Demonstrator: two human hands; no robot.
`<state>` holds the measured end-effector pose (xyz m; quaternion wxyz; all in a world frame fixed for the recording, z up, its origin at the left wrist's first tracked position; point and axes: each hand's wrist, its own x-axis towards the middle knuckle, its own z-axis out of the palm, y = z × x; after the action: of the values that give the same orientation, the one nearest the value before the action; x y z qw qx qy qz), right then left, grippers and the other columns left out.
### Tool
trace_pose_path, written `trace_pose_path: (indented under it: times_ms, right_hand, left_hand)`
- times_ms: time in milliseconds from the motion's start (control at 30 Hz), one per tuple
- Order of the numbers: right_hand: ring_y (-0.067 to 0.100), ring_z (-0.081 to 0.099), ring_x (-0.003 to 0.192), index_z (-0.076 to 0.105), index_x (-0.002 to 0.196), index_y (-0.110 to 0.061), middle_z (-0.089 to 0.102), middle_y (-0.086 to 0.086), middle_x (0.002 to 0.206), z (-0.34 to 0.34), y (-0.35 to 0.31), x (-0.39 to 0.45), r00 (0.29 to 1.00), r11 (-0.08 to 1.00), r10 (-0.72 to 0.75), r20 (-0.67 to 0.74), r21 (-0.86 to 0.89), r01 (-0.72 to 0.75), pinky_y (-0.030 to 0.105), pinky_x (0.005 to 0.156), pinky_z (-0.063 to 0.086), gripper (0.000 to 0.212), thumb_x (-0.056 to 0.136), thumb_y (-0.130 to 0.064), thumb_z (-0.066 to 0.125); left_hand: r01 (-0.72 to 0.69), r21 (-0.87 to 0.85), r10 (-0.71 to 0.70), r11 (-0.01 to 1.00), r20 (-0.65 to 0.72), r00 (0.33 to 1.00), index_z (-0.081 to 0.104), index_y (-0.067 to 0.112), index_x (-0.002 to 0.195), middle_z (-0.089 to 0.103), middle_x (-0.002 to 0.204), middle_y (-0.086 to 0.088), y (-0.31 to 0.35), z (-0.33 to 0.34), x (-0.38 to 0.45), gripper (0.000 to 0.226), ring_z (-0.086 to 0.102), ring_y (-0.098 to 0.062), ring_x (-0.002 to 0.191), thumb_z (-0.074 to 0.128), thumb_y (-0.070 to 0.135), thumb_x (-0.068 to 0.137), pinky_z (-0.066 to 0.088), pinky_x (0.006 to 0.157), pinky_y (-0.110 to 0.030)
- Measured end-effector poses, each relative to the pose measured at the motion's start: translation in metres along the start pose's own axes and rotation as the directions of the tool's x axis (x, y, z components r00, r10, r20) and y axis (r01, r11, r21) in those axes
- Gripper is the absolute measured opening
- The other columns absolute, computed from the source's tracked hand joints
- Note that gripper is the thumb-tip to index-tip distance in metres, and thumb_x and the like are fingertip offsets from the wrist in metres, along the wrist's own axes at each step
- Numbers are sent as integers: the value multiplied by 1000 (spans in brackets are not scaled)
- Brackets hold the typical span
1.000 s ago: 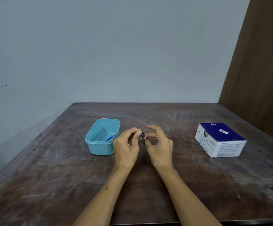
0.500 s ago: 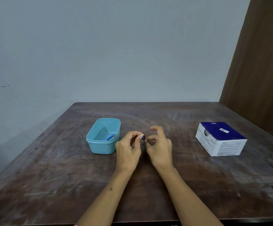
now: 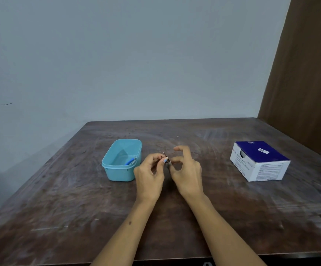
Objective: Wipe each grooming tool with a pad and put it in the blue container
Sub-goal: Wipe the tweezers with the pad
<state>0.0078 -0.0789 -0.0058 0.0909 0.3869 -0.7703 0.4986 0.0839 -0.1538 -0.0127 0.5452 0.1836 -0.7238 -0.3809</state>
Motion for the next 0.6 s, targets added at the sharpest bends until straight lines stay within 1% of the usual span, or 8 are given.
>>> trace_pose_path:
  times_ms: [67,133,200,233,300,367,500,600]
  right_hand:
    - [10,66,79,49,116,-21,72,-6,89,1,-2,-1,1000,1000,-15,-16,-3,15,24,75,49,45,79,-10,72]
    - [11,66,79,48,115,-22,71,-6,87,0,-1,-1,999,999,33,11,-22,-33,27,74,51,44,79,-9,70]
    - [12,66,81,49,115,-22,71,-6,86,-1,1,-1,995,996,85,52,-37,-83,29,78,52,44,80,-5,68]
    - [12,66,82,50,115,-22,71,-5,86,-2,2,0,995,996,83,51,-34,-82,27,79,52,43,79,-5,68]
    - [12,66,84,53,114,-23,72,-5,89,0,2,0,1000,999,29,12,-17,-29,24,79,50,42,79,-7,70]
    - [12,66,85,53,115,-24,72,-5,90,2,0,-1,1000,1000,-7,-11,-5,7,27,80,50,43,79,-10,72]
    - [11,67,82,55,116,-21,73,-4,88,2,4,-1,998,998,54,41,-37,-52,29,80,53,43,79,-4,69]
    - [10,68,86,63,110,-17,73,-3,91,3,5,1,1000,1000,16,7,-24,-16,26,82,53,35,77,-5,71]
  left_hand:
    - [0,-3,0,1000,-9,1000,68,12,87,70,80,3,-1,0,1,6,67,-6,77,65,7,84,54,68,-16]
    - [1,-1,-1,1000,-5,1000,68,12,87,70,80,3,-2,0,1,7,67,-7,77,65,7,84,54,69,-18]
    - [4,-6,-4,1000,0,1000,68,13,86,70,79,3,-2,1,0,7,67,-7,76,65,6,84,55,69,-20]
    - [5,-6,-5,1000,3,1000,68,13,86,70,79,3,-2,1,0,7,67,-7,75,65,7,84,55,69,-20]
    - [9,-3,-9,1000,3,1000,67,13,87,70,80,3,-2,1,0,7,67,-7,76,64,7,85,55,70,-21]
    - [14,-2,-14,1000,-5,1000,67,13,88,70,81,3,-3,0,0,7,67,-8,77,64,8,85,56,70,-22]
    - [16,3,-16,1000,-6,1000,67,14,87,69,80,4,-3,1,0,7,67,-7,75,65,8,84,56,70,-23]
    - [14,-4,-14,1000,-14,1000,67,14,88,69,81,4,-3,0,1,6,67,-8,77,64,9,85,55,71,-22]
